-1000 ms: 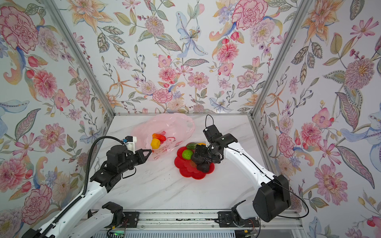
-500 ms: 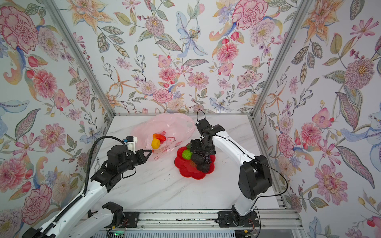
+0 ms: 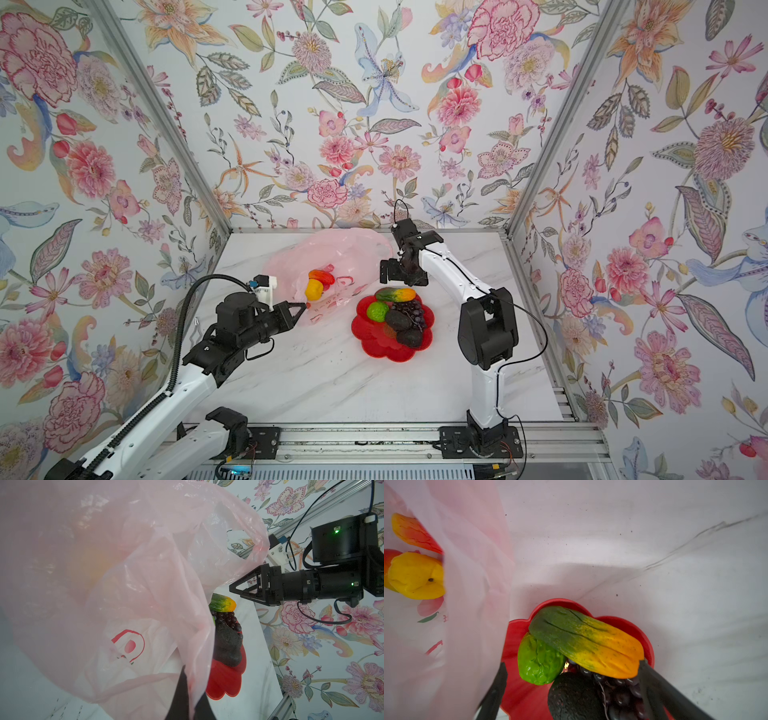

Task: Place the fruits into the plastic bag
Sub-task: Pick up the fruit from the plate.

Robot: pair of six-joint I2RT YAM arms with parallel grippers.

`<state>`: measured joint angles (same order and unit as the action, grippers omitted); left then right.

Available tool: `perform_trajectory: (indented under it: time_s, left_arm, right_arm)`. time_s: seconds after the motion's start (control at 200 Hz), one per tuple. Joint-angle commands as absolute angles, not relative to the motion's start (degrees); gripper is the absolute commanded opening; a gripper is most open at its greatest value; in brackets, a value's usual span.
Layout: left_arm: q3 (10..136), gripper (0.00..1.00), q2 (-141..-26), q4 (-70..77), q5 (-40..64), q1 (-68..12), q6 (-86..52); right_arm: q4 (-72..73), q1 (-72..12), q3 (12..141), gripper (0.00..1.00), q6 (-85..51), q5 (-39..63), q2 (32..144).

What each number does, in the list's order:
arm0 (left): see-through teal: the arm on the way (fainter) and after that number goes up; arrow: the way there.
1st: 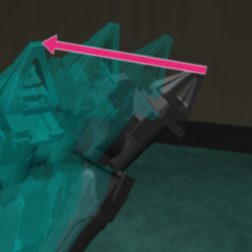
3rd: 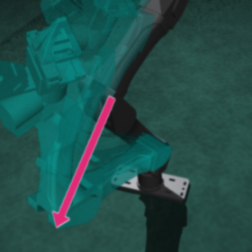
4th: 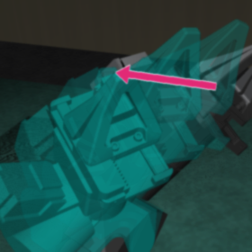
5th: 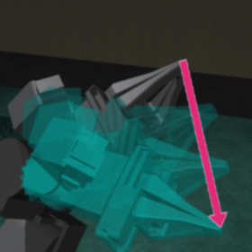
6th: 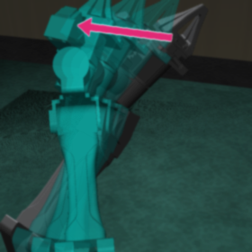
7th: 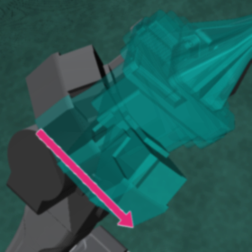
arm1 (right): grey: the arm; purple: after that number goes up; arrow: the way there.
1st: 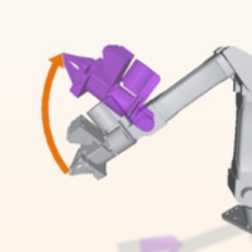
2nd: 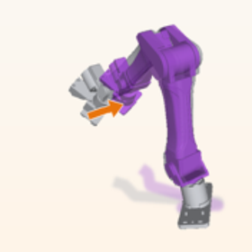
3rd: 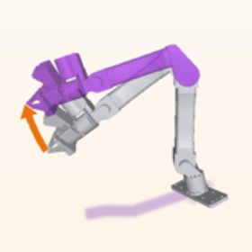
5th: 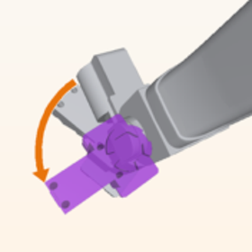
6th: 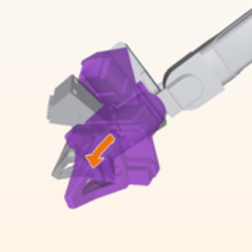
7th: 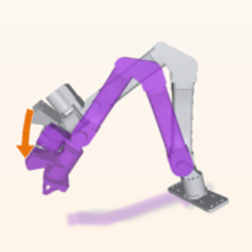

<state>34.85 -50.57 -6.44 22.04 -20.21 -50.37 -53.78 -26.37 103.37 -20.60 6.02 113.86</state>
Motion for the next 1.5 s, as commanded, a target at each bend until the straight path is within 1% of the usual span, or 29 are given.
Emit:
perform_trajectory:
  time_s: [0.0, 0.195, 0.39, 0.811, 1.001, 1.146, 1.316, 1.496]
  left_arm:
    - [36.39, 0.00, -49.89, -7.91, 21.71, -19.38, -49.07]
    - [36.97, 0.00, -50.20, -8.70, 21.65, -19.07, -48.35]
    - [37.00, 0.00, -50.20, -8.82, 22.02, -18.47, -48.10]
    - [36.30, 0.00, -50.70, -7.66, 23.58, -17.57, -47.81]
    - [36.30, 0.00, -50.59, -7.56, 23.78, -17.51, -47.81]
    - [35.55, 0.00, -50.01, -7.48, 23.74, -17.47, -48.29]
    - [35.33, 0.00, -49.60, -7.66, 23.65, -17.40, -48.51]
    - [35.29, 0.00, -49.35, -8.09, 23.56, -17.40, -48.52]
  right_arm:
    - [-54.86, -25.70, 106.30, 0.99, -14.32, 8.26, 116.85]
    - [-55.08, -24.96, 110.34, 0.99, -12.14, 11.76, 121.59]
    - [-59.29, -25.30, 113.91, 0.99, -10.52, 13.79, 124.85]
    - [-60.51, -27.20, 104.96, 0.99, -10.61, 12.66, 119.05]
    - [-60.52, -28.60, 102.26, 0.99, -10.30, 10.02, 116.45]
    - [-60.69, -30.09, 102.19, 1.00, -8.45, 7.14, 116.45]
    - [-61.00, -31.26, 102.91, 0.95, -6.22, 6.74, 118.28]
    - [-61.03, -31.82, 104.24, 0.87, -4.88, 6.59, 120.15]
